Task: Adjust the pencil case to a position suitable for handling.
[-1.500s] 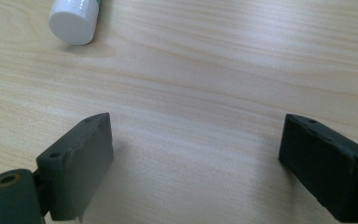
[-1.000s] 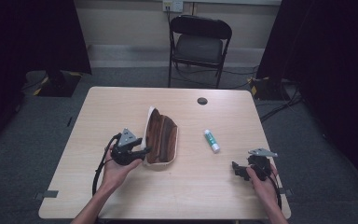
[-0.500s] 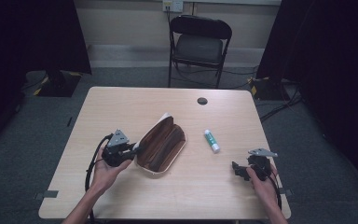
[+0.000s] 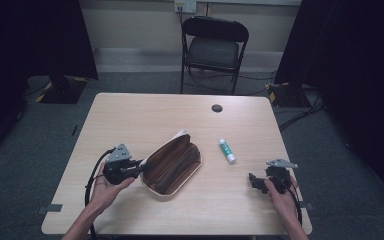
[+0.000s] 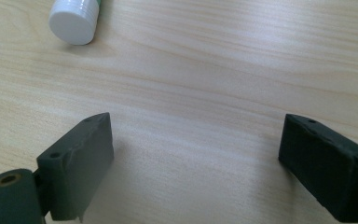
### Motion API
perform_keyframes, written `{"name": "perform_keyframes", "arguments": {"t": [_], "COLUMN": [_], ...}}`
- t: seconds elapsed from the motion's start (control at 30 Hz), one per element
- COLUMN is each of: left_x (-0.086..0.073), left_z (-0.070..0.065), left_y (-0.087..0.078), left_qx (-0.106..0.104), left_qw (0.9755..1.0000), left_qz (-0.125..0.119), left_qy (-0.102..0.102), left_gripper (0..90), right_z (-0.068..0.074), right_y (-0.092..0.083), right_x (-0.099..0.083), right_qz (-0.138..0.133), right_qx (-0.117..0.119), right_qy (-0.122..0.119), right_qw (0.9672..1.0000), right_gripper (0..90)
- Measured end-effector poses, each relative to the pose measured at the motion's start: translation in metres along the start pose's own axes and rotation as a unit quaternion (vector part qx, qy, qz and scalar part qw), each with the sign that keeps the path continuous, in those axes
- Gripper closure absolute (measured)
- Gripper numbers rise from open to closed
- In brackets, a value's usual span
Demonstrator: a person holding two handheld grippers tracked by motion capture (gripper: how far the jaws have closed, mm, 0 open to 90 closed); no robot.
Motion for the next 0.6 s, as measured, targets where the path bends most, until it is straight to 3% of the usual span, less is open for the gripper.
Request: {"name": "perform_keyframes", "arguments": {"t": [0.23, 0.33, 0.47, 0.6], "left_x": [0.003, 0.005, 0.005, -0.002], "left_z": [-0.015, -0.022, -0.024, -0.021], "left_y": [-0.002, -0.005, -0.006, -0.006], "left_qx": [-0.033, -0.048, -0.062, -0.054], "left_qw": [0.9992, 0.9982, 0.9975, 0.9982], "left_qz": [-0.020, -0.032, -0.028, -0.022], "left_qy": [0.001, 0.012, 0.020, 0.011], "left_gripper": [79.4, 79.5, 79.5, 78.1], "right_z": [0.000, 0.000, 0.000, 0.000], "right_y": [0.000, 0.000, 0.000, 0.000], "right_x": [0.000, 0.000, 0.000, 0.000], "right_qz": [0.000, 0.000, 0.000, 0.000], "right_qx": [0.000, 0.000, 0.000, 0.000], "right_qy": [0.000, 0.000, 0.000, 0.000], "right_qw": [1.0000, 1.0000, 1.0000, 1.0000], "right_gripper": [8.9, 8.9, 8.9, 8.9]}}
Point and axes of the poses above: each handheld gripper's, and its own axes: y roughly forward along the jaws, x roughly out of its top, z roughly to its left, the point moved 6 cm from there along y, roughly forward along the jaws, and after that the axes turned 13 degrees about y, right-handed, at the moved point
